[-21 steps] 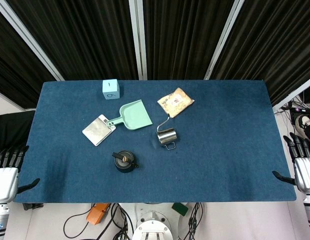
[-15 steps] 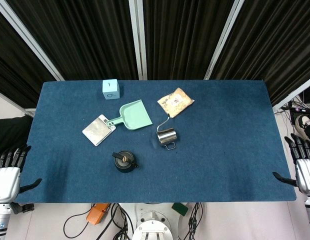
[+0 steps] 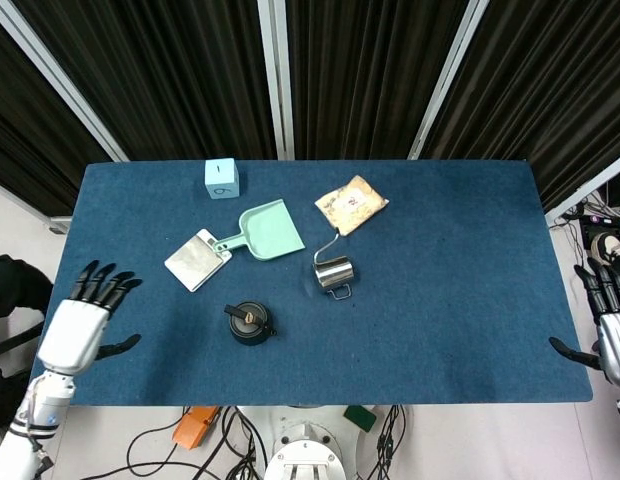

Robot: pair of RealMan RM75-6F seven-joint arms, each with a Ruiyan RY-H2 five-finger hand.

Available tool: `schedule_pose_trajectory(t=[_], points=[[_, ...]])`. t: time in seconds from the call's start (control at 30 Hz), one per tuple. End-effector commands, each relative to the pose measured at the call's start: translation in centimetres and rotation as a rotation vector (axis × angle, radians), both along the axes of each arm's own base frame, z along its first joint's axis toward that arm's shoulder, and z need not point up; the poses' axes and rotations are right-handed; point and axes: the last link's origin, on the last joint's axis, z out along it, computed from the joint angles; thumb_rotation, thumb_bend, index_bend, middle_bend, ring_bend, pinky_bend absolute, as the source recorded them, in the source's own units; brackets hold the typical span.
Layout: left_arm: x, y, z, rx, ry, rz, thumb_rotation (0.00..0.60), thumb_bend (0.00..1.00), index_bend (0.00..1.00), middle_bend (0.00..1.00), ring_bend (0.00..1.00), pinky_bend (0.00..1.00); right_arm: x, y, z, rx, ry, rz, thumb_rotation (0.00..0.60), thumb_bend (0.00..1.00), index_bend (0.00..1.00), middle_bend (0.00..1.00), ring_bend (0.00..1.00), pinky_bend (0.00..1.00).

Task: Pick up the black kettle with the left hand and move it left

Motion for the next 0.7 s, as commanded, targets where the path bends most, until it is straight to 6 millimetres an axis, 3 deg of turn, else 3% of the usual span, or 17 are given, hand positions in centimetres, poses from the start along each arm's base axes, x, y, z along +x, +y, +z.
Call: schedule_pose_trajectory(t=[0.03,0.3,0.53,0.7], points=[[5.0,1.8,-2.5,-0.097,0.03,-0.133,0.6,0.09,0.26,0.23,0.15,0.0,-0.1,0.0,0.0,0.003,0.001,-0.004,0.6,0.08,0.0,0.02,0.0,0.0],[10.8,3.2,-7.0,-0.22,0.027,-0.206,0.531,0.09,0.26,0.26,0.17,0.0,-0.7,0.0,-0.3,0.011,-0.011,-0.024,0.6,0.08,0.0,0.02,0.0,0.0],[13.1,3.6,-9.7,-0.264,0.105,-0.214,0.496,0.09,0.27,0.3,0.19,0.0,-1.2,0.1,-0.3,0.014,-0.013,-0.039,0.6,0.08,0.0,0.02,0.0,0.0],[13.6,3.6,-11.0,-0.262,0.16,-0.182,0.443,0.08,0.31,0.35,0.23,0.0,-1.4,0.2,-0.4,0.017,-0.016,-0.044,0.6,0.08,0.0,0.02,0.0,0.0]])
